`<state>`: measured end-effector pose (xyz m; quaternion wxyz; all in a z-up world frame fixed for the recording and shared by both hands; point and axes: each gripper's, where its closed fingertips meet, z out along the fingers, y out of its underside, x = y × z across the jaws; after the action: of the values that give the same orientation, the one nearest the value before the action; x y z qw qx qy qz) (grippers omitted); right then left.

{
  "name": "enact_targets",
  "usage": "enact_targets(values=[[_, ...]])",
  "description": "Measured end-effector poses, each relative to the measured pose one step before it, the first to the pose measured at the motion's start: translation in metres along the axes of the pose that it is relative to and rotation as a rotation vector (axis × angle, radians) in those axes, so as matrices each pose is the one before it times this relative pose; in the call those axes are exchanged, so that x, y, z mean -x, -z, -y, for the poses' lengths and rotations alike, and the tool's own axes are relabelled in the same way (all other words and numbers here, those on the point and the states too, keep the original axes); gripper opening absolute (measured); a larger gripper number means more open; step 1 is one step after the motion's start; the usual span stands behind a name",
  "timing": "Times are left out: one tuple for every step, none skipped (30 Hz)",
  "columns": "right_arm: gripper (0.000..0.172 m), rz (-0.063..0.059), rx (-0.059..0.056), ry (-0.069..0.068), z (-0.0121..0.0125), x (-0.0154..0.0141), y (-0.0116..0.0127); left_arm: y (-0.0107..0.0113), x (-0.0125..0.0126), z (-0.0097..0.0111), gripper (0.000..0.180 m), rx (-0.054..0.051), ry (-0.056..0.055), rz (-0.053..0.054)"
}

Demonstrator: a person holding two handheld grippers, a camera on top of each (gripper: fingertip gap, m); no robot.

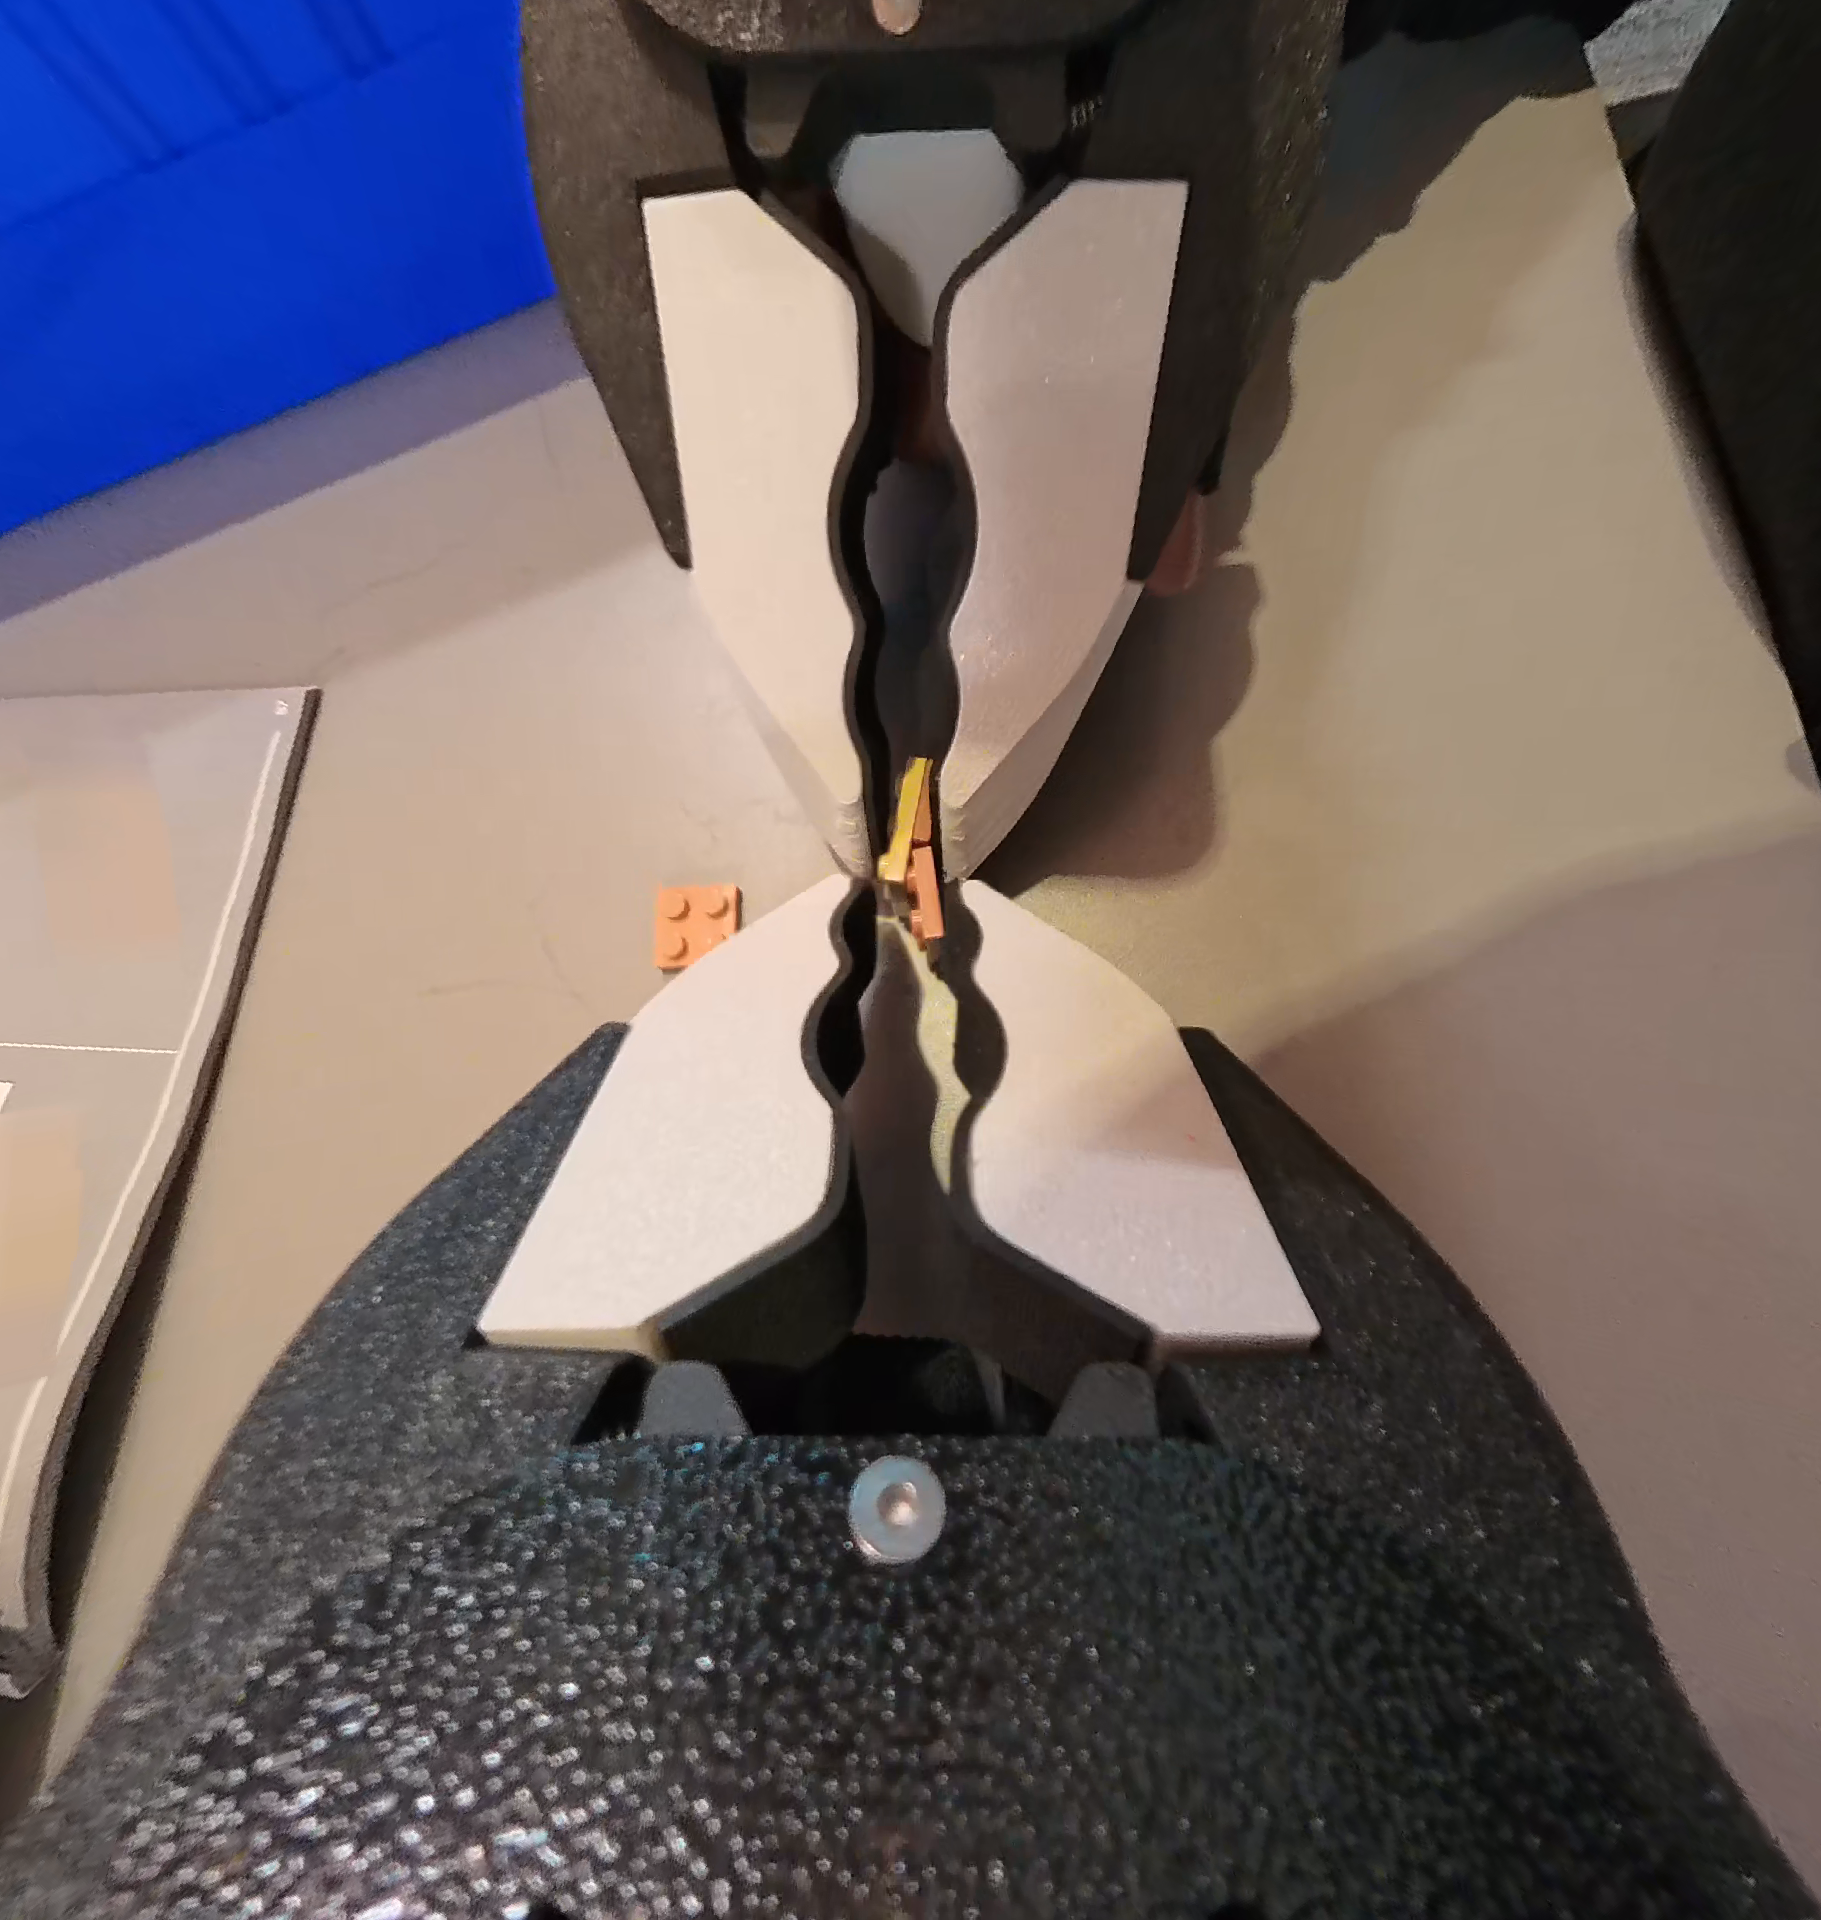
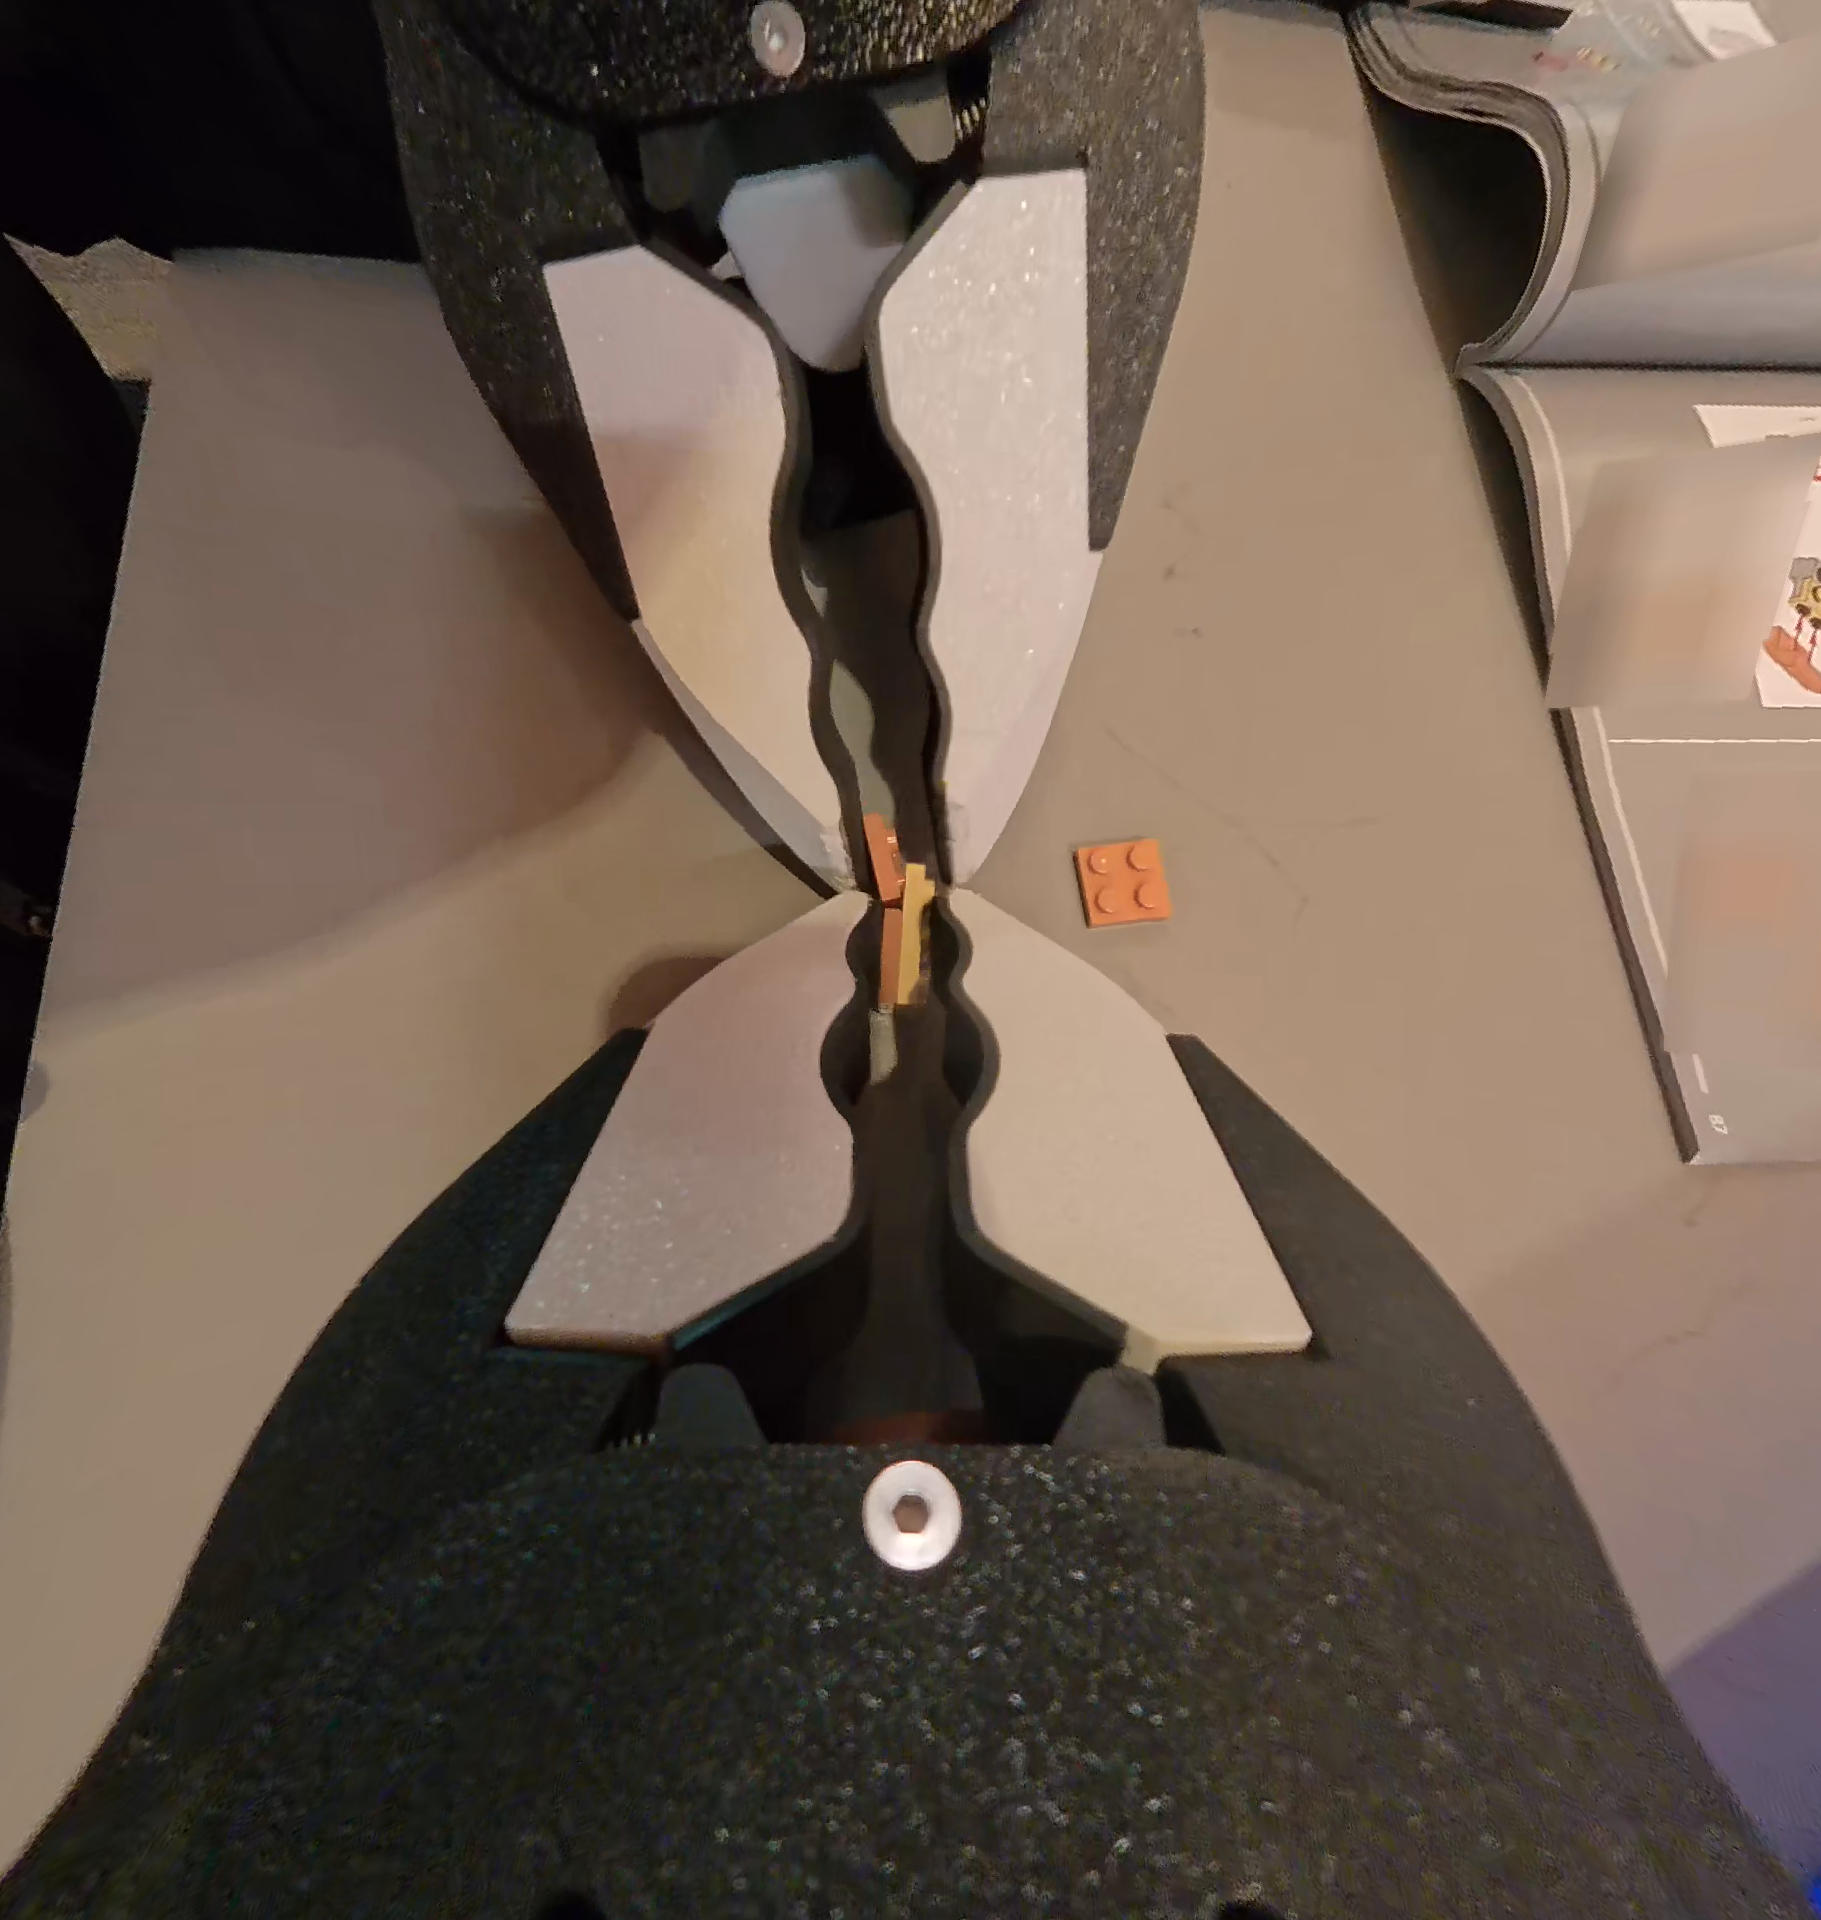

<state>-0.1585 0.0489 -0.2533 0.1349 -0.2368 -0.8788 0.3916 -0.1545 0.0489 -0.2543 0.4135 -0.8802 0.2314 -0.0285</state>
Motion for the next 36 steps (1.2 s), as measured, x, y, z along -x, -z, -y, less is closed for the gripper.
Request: enact_targets(values=[[0.008,0.0038,-0.0074,-0.0036,0.00085,0.00013,0.00062,0.00077,0.00046,0.00095,0.013,-0.0086,0.0059,-0.0001],[0.008,0.0042,-0.0078,-0.0047,0.00090,-0.00009,0.00060,0.00091,0.00038,0.00101,0.014,-0.0094,0.0078,-0.0009],[0.008,0.0037,-0.0077,-0.0053,0.00080,-0.00008,0.00072,0.00075,-0.00014,0.00116,0.014,-0.0092,0.0087,-0.0044],[0.008,0.0014,-0.0069,-0.0073,0.00071,-0.00062,0.00061,0.00082,0.00002,0.00092,0.015,-0.0077,0.0061,-0.0027],[0.008,0.0009,-0.0084,-0.0089,0.00092,-0.00073,0.00083,0.00105,0.00060,0.00086,0.015,-0.0071,0.0043,0.0020],[0.008,0.0004,-0.0121,-0.0111,0.00128,-0.00104,0.00105,0.00119,0.00093,0.00060,0.015,-0.0051,0.0027,0.0037],[0.008,0.0012,-0.0137,-0.0149,0.00149,-0.00126,0.00133,0.00138,0.00122,0.00038,0.015,-0.0042,0.0034,0.0052],[0.008,0.0023,-0.0147,-0.0162,0.00165,-0.00131,0.00132,0.00140,0.00158,0.00020,0.015,-0.0044,0.0055,0.0064],[0.008,0.0020,-0.0147,-0.0144,0.00159,-0.00116,0.00133,0.00121,0.00152,0.00001,0.015,-0.0032,0.0062,0.0057],[0.008,0.0007,-0.0121,-0.0118,0.00141,-0.00110,0.00103,0.00094,0.00110,0.00000,0.015,-0.0031,0.0053,0.0039],[0.008,-0.0006,-0.0083,-0.0073,0.00102,-0.00082,0.00081,0.00046,0.00105,-0.00038,0.015,-0.0009,0.0033,0.0048],[0.008,-0.0025,-0.0052,-0.0028,0.00068,-0.00065,0.00037,0.00010,0.00105,-0.00025,0.015,0.0004,-0.0003,0.0069],[0.008,-0.0023,-0.0017,0.0009,0.00018,-0.00025,0.00010,-0.00008,0.00071,0.00018,0.015,-0.0006,-0.0047,0.0067],[0.008,-0.0010,-0.0026,0.0033,0.00029,-0.00001,0.00022,0.00008,-0.00031,0.00045,0.013,-0.0007,-0.0103,0.0021],[0.008,0.0006,-0.0041,0.0042,0.00053,0.00026,0.00039,-0.00026,-0.00148,0.00036,0.009,-0.0012,-0.0139,-0.0039],[0.008,0.0016,-0.0033,0.0020,0.00028,0.00017,0.00034,-0.00044,-0.00095,0.00026,0.006,0.0001,-0.0110,0.0002],[0.008,0.0011,-0.0013,0.0003,0.00005,0.00012,0.00027,-0.00059,0.00026,-0.00002,0.006,0.0028,-0.0078,0.0070],[0.008,0.0009,0.0000,0.0011,-0.00012,0.00000,0.00018,-0.00040,0.00032,0.00005,0.006,0.0024,-0.0061,0.0054],[0.008,0.0006,0.0003,0.0027,-0.00005,0.00024,0.00001,-0.00009,-0.00012,-0.00003,0.006,0.0008,-0.0034,0.0001],[0.008,0.0001,0.0010,0.0037,-0.00012,0.00036,-0.00016,-0.00011,-0.00018,-0.00017,0.006,0.0004,-0.0009,-0.0009],[0.009,-0.0004,0.0019,0.0065,0.00000,0.00055,-0.00029,0.00003,-0.00009,-0.00043,0.006,0.0024,-0.0009,-0.0002],[0.009,-0.0007,0.0038,0.0089,-0.00040,0.00079,-0.00047,-0.00013,-0.00016,-0.00051,0.005,0.0044,-0.0043,-0.0003],[0.009,-0.0016,0.0069,0.0078,-0.00060,0.00057,-0.00069,-0.00022,0.00008,-0.00081,0.005,0.0080,-0.0089,0.0038],[0.009,-0.0033,0.0108,0.0069,-0.00121,0.00041,-0.00093,-0.00068,0.00016,-0.00122,0.005,0.0123,-0.0139,0.0066],[0.009,-0.0041,0.0127,0.0087,-0.00137,0.00035,-0.00104,-0.00093,-0.00014,-0.00154,0.005,0.0165,-0.0191,0.0076],[0.009,-0.0033,0.0132,0.0107,-0.00156,0.00071,-0.00094,-0.00090,-0.00045,-0.00150,0.005,0.0178,-0.0237,0.0073],[0.009,-0.0032,0.0126,0.0106,-0.00140,0.00065,-0.00102,-0.00084,-0.00073,-0.00155,0.005,0.0178,-0.0228,0.0055],[0.010,-0.0041,0.0103,0.0080,-0.00121,0.00037,-0.00083,-0.00073,-0.00036,-0.00122,0.005,0.0159,-0.0176,0.0062],[0.010,-0.0037,0.0068,0.0058,-0.00067,0.00026,-0.00068,-0.00040,-0.00020,-0.00097,0.005,0.0131,-0.0139,0.0047],[0.010,-0.0026,0.0032,0.0052,-0.00018,0.00025,-0.00032,0.00003,0.00008,-0.00054,0.005,0.0091,-0.0120,0.0047],[0.010,-0.0010,0.0016,0.0035,-0.00002,0.00034,-0.00022,0.00020,-0.00028,-0.00030,0.005,0.0060,-0.0094,0.0020],[0.010,0.0005,0.0019,0.0023,-0.00019,0.00035,-0.00022,0.00016,-0.00009,-0.00026,0.005,0.0059,-0.0073,0.0017],[0.010,0.0015,0.0038,0.0042,-0.00026,0.00070,-0.00043,-0.00006,-0.00040,-0.00045,0.005,0.0077,-0.0072,-0.0012],[0.010,0.0009,0.0067,0.0085,-0.00075,0.00084,-0.00066,-0.00023,-0.00083,-0.00072,0.005,0.0101,-0.0060,-0.0045],[0.010,-0.0009,0.0093,0.0117,-0.00110,0.00089,-0.00101,-0.00066,-0.00090,-0.00101,0.005,0.0118,-0.0046,-0.0054],[0.010,-0.0014,0.0094,0.0125,-0.00091,0.00095,-0.00102,-0.00085,-0.00106,-0.00106,0.005,0.0122,-0.0037,-0.0053]])
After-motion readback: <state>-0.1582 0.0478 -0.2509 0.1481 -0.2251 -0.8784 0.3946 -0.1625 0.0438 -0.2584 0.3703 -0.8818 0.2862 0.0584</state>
